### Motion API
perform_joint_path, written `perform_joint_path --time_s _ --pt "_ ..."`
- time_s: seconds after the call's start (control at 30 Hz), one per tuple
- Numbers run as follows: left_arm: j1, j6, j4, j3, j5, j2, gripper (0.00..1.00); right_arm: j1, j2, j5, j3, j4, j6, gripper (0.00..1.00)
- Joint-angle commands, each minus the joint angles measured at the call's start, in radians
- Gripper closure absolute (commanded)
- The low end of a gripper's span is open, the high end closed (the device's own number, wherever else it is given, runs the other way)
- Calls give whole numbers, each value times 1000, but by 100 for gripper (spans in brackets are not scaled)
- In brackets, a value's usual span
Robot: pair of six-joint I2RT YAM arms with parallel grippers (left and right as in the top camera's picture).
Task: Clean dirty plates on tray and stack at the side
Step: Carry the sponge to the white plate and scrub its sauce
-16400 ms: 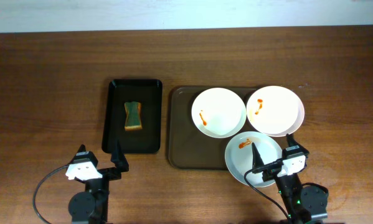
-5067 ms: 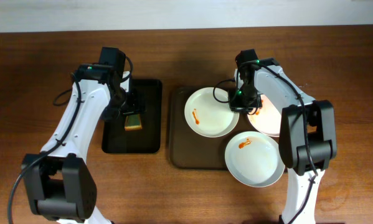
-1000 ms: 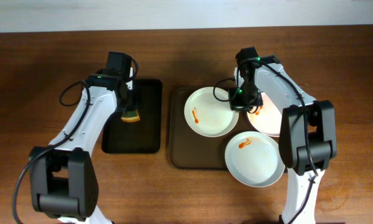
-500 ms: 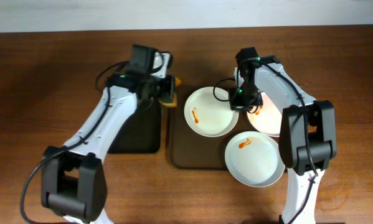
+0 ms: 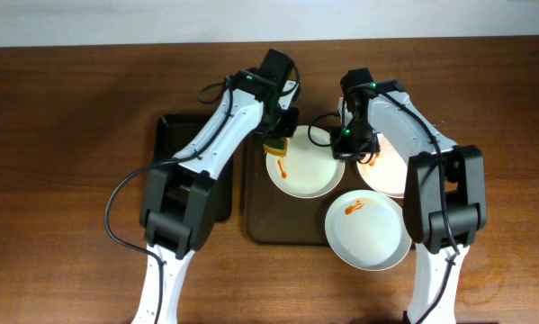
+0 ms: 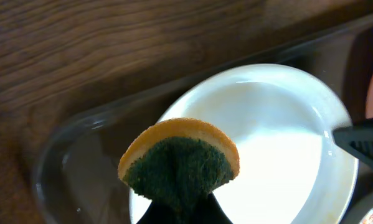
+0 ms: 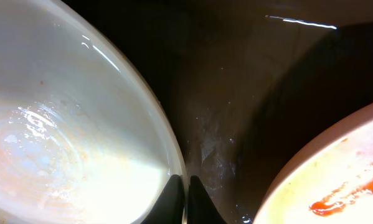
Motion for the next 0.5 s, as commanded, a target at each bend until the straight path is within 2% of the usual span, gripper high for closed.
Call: perform_joint_path --time_s 0.0,0.2,0.33,0.47 --pt "11 21 -11 5 23 19 100 6 14 13 14 0 3 96" --pt "4 134 8 4 34 31 100 6 14 13 14 0 3 96" --pt "-17 140 19 -24 33 33 100 6 14 13 14 0 3 96" --pt "-24 177 136 -118 34 42 100 6 13 13 14 0 3 96"
